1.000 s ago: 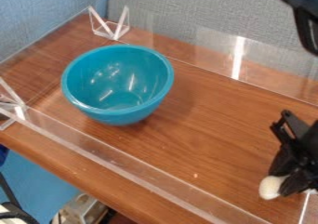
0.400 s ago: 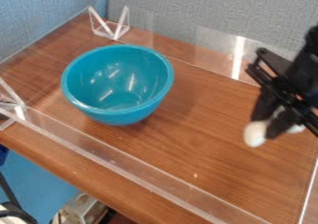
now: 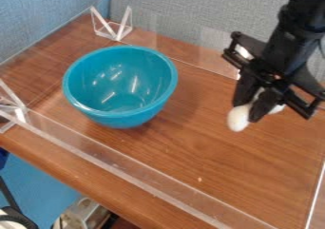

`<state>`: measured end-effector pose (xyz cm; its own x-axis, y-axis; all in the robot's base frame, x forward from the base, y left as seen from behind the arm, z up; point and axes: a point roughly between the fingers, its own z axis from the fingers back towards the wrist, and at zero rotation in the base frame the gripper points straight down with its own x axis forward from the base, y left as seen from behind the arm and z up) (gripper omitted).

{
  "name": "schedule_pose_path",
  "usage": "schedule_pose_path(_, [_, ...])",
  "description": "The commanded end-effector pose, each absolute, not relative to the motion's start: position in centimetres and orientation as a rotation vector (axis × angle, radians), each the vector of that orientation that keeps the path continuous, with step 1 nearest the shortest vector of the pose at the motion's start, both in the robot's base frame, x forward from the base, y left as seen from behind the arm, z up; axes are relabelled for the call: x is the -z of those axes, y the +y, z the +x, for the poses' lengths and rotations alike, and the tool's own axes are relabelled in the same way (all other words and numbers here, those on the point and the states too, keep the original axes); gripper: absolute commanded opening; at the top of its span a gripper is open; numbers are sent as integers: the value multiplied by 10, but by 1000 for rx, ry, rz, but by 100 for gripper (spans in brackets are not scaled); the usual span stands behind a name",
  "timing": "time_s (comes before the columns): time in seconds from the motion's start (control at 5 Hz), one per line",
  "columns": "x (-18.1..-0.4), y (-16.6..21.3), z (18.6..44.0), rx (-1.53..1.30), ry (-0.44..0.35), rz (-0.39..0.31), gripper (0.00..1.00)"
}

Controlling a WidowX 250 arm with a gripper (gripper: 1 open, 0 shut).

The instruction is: Put the mushroom in the blue bowl

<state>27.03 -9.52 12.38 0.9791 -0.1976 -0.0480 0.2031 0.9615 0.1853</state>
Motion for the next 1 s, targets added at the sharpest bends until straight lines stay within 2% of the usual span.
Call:
schedule_pose_path(0.0, [-146, -77, 283, 165, -22, 166, 0])
schedule_pose_path(0.2, [-147, -45, 291, 120, -4, 166, 0])
schedule_pose_path(0.8, [-108, 68, 297, -42, 66, 166, 0])
